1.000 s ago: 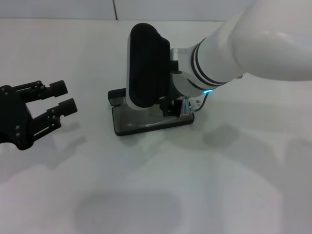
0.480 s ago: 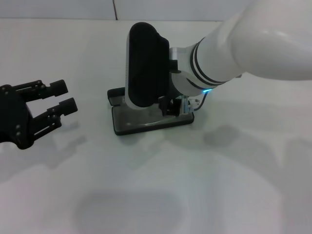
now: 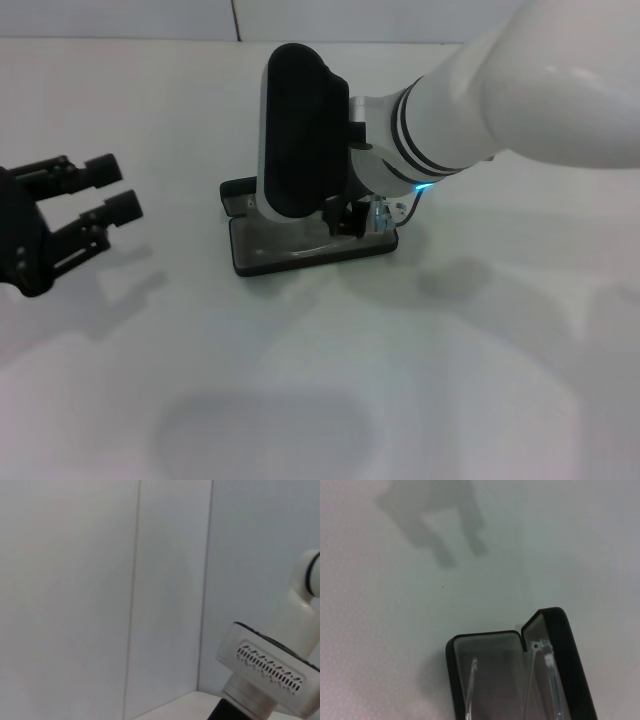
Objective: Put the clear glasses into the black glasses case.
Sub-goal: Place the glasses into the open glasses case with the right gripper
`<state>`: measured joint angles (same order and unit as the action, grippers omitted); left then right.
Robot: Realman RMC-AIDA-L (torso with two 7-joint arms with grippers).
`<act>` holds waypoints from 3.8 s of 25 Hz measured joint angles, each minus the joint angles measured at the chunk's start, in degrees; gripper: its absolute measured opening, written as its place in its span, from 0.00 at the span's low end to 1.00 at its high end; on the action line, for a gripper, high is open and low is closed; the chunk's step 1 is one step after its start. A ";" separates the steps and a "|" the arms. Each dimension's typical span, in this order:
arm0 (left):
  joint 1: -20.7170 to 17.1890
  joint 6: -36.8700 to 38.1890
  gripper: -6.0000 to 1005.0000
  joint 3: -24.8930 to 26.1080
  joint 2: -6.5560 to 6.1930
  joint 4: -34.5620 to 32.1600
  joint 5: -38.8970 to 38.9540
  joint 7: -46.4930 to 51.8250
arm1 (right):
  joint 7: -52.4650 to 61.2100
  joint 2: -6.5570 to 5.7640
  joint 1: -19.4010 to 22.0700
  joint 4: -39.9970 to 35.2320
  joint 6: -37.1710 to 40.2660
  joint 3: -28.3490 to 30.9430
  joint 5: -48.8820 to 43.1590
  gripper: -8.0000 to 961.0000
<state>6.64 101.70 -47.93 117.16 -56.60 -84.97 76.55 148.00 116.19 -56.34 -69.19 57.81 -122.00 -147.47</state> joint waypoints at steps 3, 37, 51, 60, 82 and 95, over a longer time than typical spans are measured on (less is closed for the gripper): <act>-0.69 0.14 0.44 1.22 0.20 0.00 -0.12 -0.20 | 0.00 0.00 0.50 -0.01 -0.05 0.02 0.00 0.11; -5.23 5.09 0.51 7.32 -1.03 -5.78 -10.44 2.51 | -0.10 0.00 6.91 -4.47 0.87 3.09 0.45 0.11; -5.71 5.43 0.57 8.71 -1.17 -5.90 -10.61 2.41 | 0.31 0.00 7.13 -4.74 -0.05 3.09 0.38 0.12; -5.43 5.55 0.57 8.73 -1.05 -5.98 -10.47 2.57 | 0.05 0.00 6.76 -5.26 -0.40 3.82 -0.26 0.12; -5.14 5.48 0.57 8.73 -0.88 -5.81 -10.48 2.82 | 0.01 0.00 6.50 -5.26 -1.29 3.76 -1.42 0.12; -5.06 5.34 0.57 8.73 -0.80 -5.80 -10.49 2.82 | 0.30 0.00 6.51 -4.76 -1.48 4.03 -1.40 0.12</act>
<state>1.58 107.04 -39.20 116.36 -62.40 -95.46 79.37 148.30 116.19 -49.83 -73.95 56.33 -117.97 -148.88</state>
